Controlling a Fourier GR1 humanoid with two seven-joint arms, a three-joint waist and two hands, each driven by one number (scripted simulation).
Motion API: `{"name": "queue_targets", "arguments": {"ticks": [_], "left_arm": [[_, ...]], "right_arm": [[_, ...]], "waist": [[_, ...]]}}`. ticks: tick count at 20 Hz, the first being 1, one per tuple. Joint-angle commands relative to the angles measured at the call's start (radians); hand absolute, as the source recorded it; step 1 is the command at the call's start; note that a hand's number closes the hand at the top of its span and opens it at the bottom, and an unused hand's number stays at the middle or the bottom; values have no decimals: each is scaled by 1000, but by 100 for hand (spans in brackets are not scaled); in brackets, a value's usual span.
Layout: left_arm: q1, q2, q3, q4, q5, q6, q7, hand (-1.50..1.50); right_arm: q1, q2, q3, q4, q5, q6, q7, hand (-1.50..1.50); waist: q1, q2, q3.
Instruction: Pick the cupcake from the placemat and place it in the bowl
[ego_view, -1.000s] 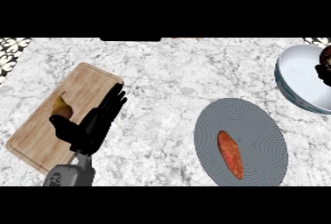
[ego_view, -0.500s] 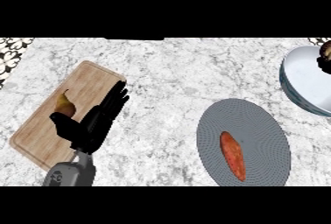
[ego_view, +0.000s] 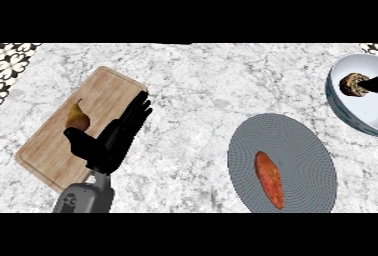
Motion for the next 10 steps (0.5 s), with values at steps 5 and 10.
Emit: {"name": "queue_targets", "arguments": {"ticks": [5,10], "left_arm": [[11,22,25,-6,3,3,0,0],[54,17,26,10,2,-1,-37,0]], "right_arm": [[-41,-2,-223,90,-249,-80,-240,-150],[-50,63,-389,13,-467,-120,-434,-150]], "waist": [[-22,-8,2],[-45,-19,1]]}}
